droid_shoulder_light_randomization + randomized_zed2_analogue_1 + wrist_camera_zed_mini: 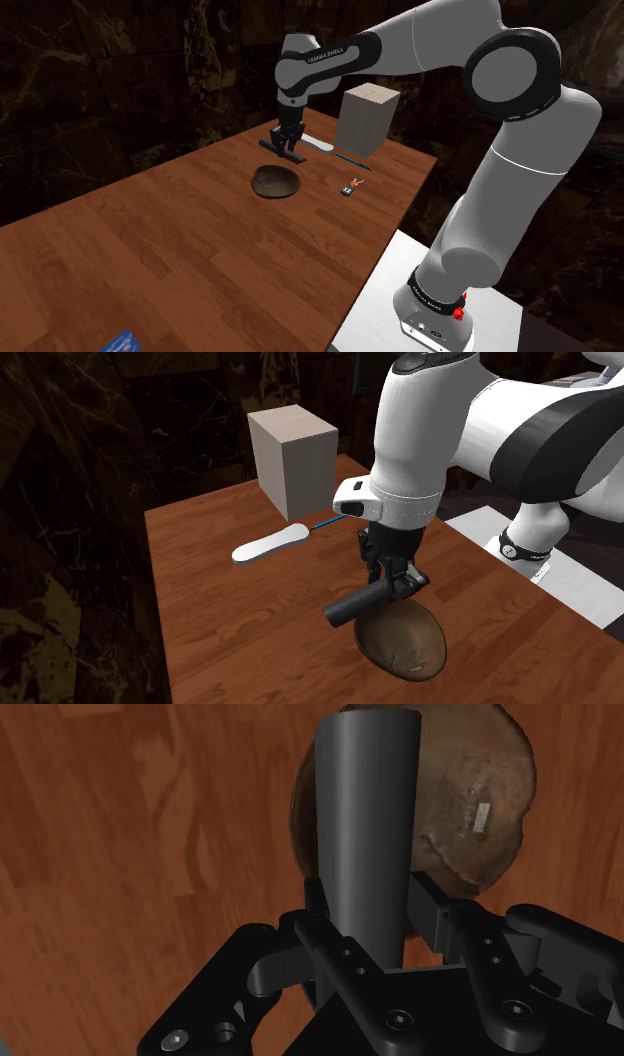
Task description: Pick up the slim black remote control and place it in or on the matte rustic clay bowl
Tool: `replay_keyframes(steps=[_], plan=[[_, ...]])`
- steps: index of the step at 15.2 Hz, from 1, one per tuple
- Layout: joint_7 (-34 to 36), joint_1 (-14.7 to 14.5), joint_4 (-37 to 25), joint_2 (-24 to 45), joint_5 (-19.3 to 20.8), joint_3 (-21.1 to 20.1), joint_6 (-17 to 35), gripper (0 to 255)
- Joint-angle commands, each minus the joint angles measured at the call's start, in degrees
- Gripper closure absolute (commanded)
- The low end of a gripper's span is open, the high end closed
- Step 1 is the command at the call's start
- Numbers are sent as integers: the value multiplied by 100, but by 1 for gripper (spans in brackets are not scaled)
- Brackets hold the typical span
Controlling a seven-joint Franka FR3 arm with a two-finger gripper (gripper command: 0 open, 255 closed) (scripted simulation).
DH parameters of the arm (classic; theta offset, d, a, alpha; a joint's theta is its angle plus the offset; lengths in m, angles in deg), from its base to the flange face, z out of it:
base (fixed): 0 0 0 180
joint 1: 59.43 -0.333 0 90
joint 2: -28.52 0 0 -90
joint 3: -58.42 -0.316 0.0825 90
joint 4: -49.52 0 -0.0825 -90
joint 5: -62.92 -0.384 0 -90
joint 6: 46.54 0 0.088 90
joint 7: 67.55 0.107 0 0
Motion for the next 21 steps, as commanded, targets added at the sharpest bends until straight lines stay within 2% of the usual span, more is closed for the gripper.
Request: replay_keyframes(steps=[1, 4, 15, 21], plan=[[252, -129, 335, -241, 25, -115, 121, 255], [605, -302, 749, -560, 39, -295, 247, 255], [498, -308, 1213, -162, -46, -301, 1103, 255], [498, -308, 1214, -162, -46, -301, 1103, 255]])
